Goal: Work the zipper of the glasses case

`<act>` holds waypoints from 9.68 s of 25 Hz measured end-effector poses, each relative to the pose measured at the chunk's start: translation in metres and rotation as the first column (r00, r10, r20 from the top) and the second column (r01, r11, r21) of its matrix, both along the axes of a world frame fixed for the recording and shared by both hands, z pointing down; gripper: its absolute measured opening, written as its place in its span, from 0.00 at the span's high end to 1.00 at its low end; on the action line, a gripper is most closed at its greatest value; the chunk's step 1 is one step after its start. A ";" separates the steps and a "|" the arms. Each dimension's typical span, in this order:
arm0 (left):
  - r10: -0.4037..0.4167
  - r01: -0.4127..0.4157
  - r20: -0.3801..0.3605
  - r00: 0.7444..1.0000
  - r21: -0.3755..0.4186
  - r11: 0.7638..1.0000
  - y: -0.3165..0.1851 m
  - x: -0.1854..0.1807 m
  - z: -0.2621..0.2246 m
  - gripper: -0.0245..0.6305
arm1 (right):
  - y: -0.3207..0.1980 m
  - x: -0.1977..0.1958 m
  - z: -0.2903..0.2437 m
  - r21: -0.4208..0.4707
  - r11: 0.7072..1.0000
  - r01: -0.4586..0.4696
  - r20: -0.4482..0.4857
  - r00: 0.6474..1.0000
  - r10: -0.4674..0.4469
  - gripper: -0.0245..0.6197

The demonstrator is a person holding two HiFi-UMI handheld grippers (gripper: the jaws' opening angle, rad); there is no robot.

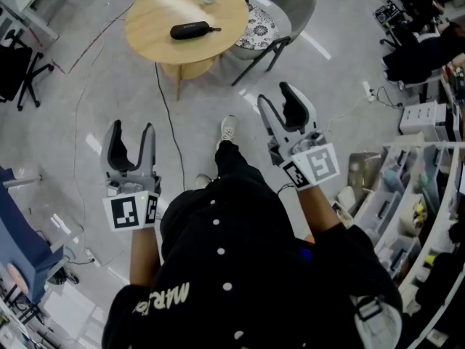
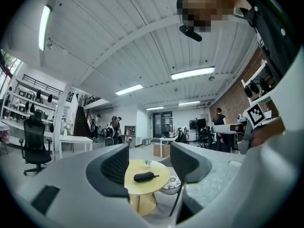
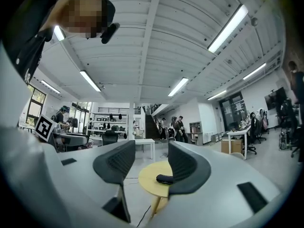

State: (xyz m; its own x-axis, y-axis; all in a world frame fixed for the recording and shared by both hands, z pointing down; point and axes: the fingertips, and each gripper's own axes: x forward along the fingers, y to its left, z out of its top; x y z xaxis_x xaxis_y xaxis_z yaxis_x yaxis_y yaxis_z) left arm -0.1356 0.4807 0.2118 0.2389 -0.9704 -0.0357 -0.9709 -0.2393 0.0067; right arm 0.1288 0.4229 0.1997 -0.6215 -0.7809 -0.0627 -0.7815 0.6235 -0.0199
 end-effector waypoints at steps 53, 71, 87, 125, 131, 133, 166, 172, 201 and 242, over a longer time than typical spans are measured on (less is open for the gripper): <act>0.092 -0.077 0.037 0.995 -0.297 0.952 -0.508 0.011 0.093 0.58 | -0.533 -0.033 0.079 -0.178 0.955 0.235 -0.073 0.965 -0.251 0.65; 0.734 -0.420 0.261 0.627 -0.681 0.600 -0.548 0.065 0.287 0.58 | -0.559 -0.103 0.272 -0.519 0.737 0.433 -0.342 0.685 -0.643 0.65; 0.894 -0.439 0.174 0.412 -0.822 0.362 -0.545 0.079 0.360 0.63 | -0.545 -0.115 0.387 -0.592 0.616 0.519 -0.601 0.225 -0.767 0.70; 0.930 -0.415 0.107 0.350 -0.873 0.257 -0.533 0.076 0.387 0.68 | -0.512 -0.147 0.448 -0.819 -0.054 0.571 -0.553 -0.812 -0.189 0.79; 0.927 -0.419 0.111 0.359 -0.868 0.266 -0.535 0.076 0.383 0.68 | -0.515 -0.145 0.443 -0.790 0.010 0.613 -0.593 -0.760 -0.265 0.90; 0.926 -0.419 0.109 0.361 -0.868 0.266 -0.535 0.075 0.380 0.68 | -0.516 -0.146 0.438 -0.773 0.053 0.632 -0.614 -0.724 -0.314 0.91; 0.918 -0.348 0.142 0.370 -0.895 0.279 -0.539 0.079 0.382 0.68 | -0.505 -0.118 0.438 -0.800 0.388 0.456 -0.584 -0.446 -0.678 0.95; 0.917 -0.337 0.141 0.374 -0.900 0.276 -0.538 0.079 0.383 0.67 | -0.495 -0.115 0.437 -0.820 0.407 0.402 -0.559 -0.409 -0.721 0.95; 0.914 -0.304 0.143 0.379 -0.914 0.268 -0.530 0.081 0.386 0.67 | -0.444 -0.134 0.436 -0.927 0.326 0.187 -0.211 0.458 -0.864 0.95; 0.907 -0.337 0.122 0.403 -0.901 0.271 -0.531 0.084 0.386 0.67 | -0.423 -0.213 0.437 -0.920 0.281 0.275 0.122 0.879 -0.461 0.95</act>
State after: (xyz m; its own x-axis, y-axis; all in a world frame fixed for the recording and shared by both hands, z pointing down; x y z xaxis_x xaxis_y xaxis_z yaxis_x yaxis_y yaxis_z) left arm -0.0518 -0.0500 0.5978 0.4541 -0.0581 0.8890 -0.3167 -0.9432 0.1002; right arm -0.0839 -0.0001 0.6363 -0.7854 0.0145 0.6188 -0.5232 0.5186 -0.6763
